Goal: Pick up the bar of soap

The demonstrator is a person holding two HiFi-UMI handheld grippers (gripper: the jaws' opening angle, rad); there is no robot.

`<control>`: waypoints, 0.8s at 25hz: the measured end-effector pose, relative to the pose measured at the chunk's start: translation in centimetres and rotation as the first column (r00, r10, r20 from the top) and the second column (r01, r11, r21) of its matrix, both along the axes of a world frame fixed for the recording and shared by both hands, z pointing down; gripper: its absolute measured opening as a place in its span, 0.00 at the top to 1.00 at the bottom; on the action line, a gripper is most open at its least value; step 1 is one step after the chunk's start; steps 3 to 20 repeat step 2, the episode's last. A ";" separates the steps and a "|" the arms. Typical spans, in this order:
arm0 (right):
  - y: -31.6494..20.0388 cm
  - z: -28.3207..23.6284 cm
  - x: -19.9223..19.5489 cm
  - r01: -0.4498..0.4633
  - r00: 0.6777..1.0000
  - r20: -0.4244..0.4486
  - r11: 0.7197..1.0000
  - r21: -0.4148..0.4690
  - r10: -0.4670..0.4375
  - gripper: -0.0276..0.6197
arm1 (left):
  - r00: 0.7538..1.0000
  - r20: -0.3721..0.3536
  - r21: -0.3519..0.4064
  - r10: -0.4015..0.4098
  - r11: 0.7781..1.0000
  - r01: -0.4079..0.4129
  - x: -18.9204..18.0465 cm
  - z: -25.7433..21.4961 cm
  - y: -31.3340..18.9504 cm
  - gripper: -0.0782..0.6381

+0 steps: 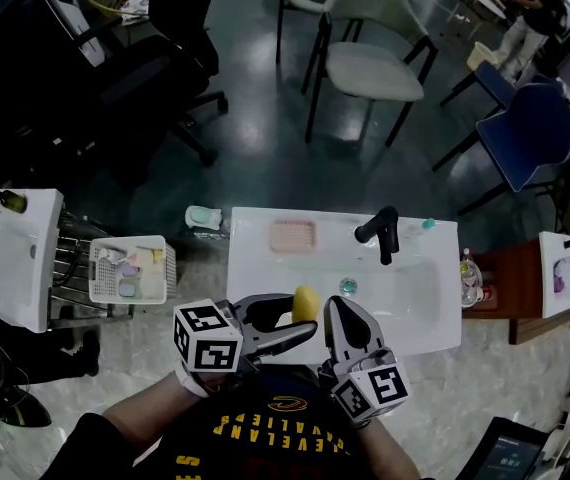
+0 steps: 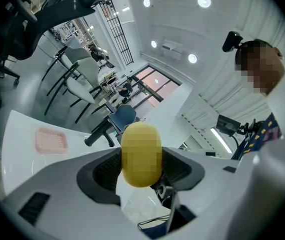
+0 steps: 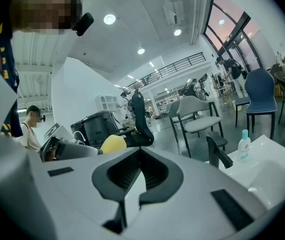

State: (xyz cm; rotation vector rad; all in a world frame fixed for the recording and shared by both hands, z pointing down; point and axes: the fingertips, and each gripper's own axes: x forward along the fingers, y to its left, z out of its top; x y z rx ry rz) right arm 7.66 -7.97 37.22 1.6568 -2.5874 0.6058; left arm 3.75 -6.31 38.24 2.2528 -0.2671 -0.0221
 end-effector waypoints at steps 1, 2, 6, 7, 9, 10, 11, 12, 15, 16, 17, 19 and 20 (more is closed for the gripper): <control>0.0 0.0 0.0 0.002 1.000 0.001 1.000 -0.001 -0.002 0.93 | 1.000 0.002 0.002 0.000 1.000 0.000 0.0 0.0 0.0 0.52; -0.1 0.1 -0.1 0.005 1.000 0.002 1.000 -0.001 -0.005 0.93 | 1.000 0.004 0.003 -0.001 1.000 0.001 0.0 0.0 -0.1 0.52; -0.1 0.1 -0.1 0.005 1.000 0.002 1.000 -0.001 -0.005 0.93 | 1.000 0.004 0.003 -0.001 1.000 0.001 0.0 0.0 -0.1 0.52; -0.1 0.1 -0.1 0.005 1.000 0.002 1.000 -0.001 -0.005 0.93 | 1.000 0.004 0.003 -0.001 1.000 0.001 0.0 0.0 -0.1 0.52; -0.1 0.1 -0.1 0.005 1.000 0.002 1.000 -0.001 -0.005 0.93 | 1.000 0.004 0.003 -0.001 1.000 0.001 0.0 0.0 -0.1 0.52; -0.1 0.1 -0.1 0.005 1.000 0.002 1.000 -0.001 -0.005 0.93 | 1.000 0.004 0.003 -0.001 1.000 0.001 0.0 0.0 -0.1 0.52; -0.1 0.1 -0.1 0.005 1.000 0.002 1.000 -0.001 -0.005 0.93 | 1.000 0.004 0.003 -0.001 1.000 0.001 0.0 0.0 -0.1 0.52; -0.1 0.1 -0.1 0.005 1.000 0.002 1.000 -0.001 -0.005 0.93 | 1.000 0.004 0.003 -0.001 1.000 0.001 0.0 0.0 -0.1 0.52; -0.1 0.1 -0.1 0.005 1.000 0.002 1.000 -0.001 -0.005 0.93 | 1.000 0.004 0.003 -0.001 1.000 0.001 0.0 0.0 -0.1 0.52; -0.1 0.1 -0.1 0.005 1.000 0.002 1.000 -0.001 -0.005 0.93 | 1.000 0.004 0.003 -0.001 1.000 0.001 0.0 0.0 -0.1 0.52; -0.1 0.1 -0.1 0.005 1.000 0.002 1.000 -0.001 -0.005 0.93 | 1.000 0.004 0.003 -0.001 1.000 0.001 0.0 0.0 -0.1 0.52; -0.1 0.1 -0.1 0.005 1.000 0.002 1.000 -0.001 -0.005 0.93 | 1.000 0.004 0.003 -0.001 1.000 0.001 0.0 0.0 -0.1 0.52; -0.1 0.1 -0.1 0.005 1.000 0.002 1.000 -0.001 -0.005 0.93 | 1.000 0.004 0.003 -0.001 1.000 0.001 0.0 0.0 -0.1 0.52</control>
